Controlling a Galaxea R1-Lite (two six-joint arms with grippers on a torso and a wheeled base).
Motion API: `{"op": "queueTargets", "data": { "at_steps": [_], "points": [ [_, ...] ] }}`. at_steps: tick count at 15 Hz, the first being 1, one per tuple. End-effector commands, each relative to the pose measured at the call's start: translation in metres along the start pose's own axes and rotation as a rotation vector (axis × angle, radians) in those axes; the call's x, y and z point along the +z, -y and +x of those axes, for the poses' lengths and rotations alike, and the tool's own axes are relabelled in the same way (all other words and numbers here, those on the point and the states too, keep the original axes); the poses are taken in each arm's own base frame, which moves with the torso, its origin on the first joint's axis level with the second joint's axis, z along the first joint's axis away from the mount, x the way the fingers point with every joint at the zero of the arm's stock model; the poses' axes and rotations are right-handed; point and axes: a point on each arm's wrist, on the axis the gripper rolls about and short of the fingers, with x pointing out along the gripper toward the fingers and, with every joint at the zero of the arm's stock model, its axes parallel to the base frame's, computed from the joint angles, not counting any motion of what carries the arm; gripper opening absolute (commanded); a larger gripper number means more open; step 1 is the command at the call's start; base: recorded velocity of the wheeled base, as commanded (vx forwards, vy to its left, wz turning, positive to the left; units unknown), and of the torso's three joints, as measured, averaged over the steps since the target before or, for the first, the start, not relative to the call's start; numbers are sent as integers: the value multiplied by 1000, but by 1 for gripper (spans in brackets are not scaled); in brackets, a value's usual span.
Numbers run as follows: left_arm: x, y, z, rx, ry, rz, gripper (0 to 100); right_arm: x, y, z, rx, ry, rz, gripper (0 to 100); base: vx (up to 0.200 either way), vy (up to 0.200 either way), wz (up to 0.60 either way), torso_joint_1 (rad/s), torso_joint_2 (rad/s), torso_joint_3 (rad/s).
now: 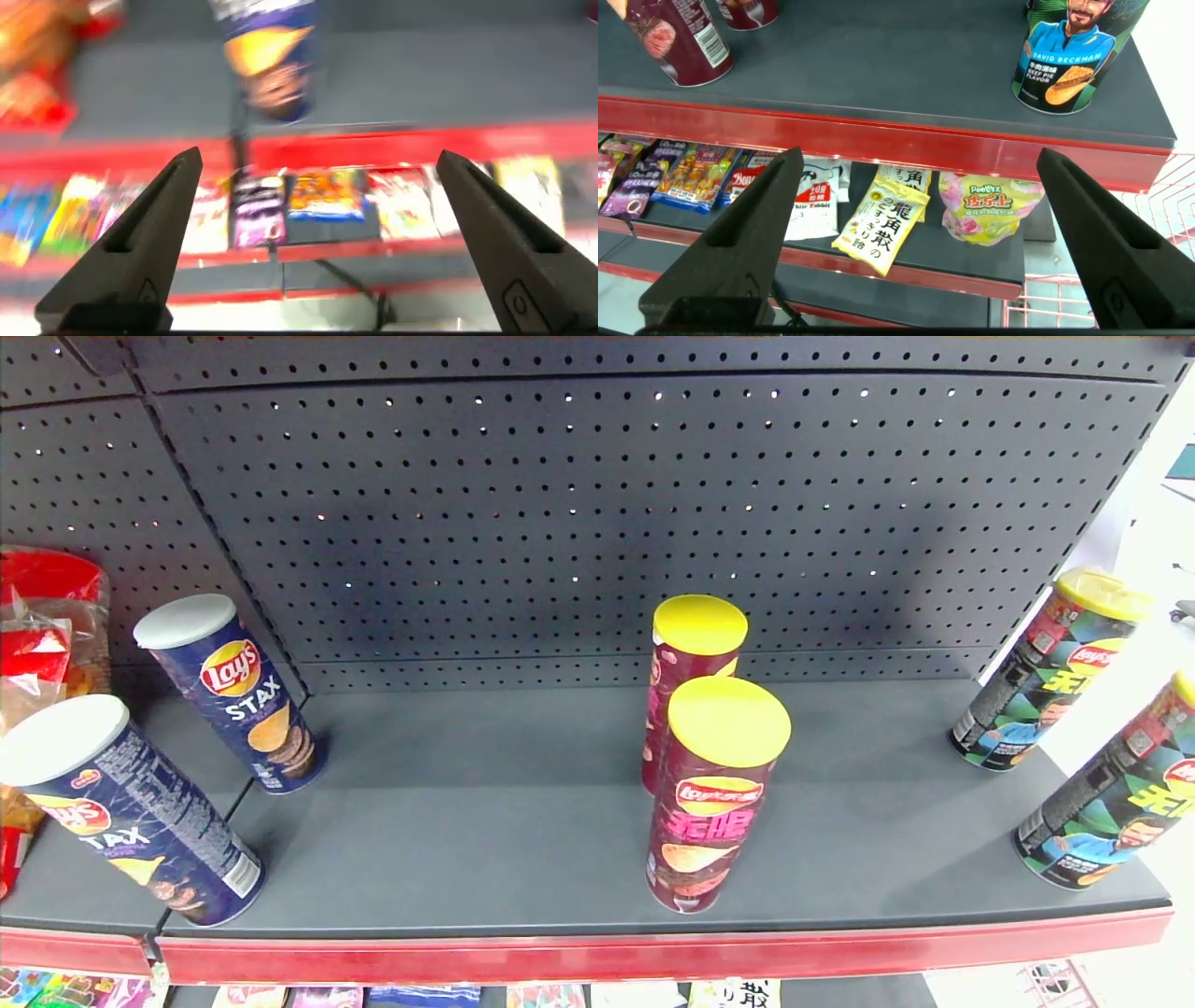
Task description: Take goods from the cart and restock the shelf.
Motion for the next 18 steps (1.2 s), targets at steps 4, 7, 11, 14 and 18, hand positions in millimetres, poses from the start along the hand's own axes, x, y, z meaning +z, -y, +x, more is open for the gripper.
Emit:
{"op": "queueTargets", "data": {
  "at_steps": [4,7,11,14,18],
  "points": [
    [-40,2,28,7,134,-82,100,0,0,0,1,-2,0,100,0,0,0,0,0,0],
    [-41,4,30,-42,162,-77,100,0,0,0,1,0,0,100,0,0,0,0,0,0],
    [-41,0,30,122,171,-28,100,0,0,0,1,0,0,100,0,0,0,0,0,0],
    [-40,2,30,293,157,-45,100,0,0,0,1,-2,0,100,0,0,0,0,0,0],
    [-45,6,23,49,277,-13,100,0,0,0,-15,-2,2,100,0,0,0,0,0,0]
  ]
}}
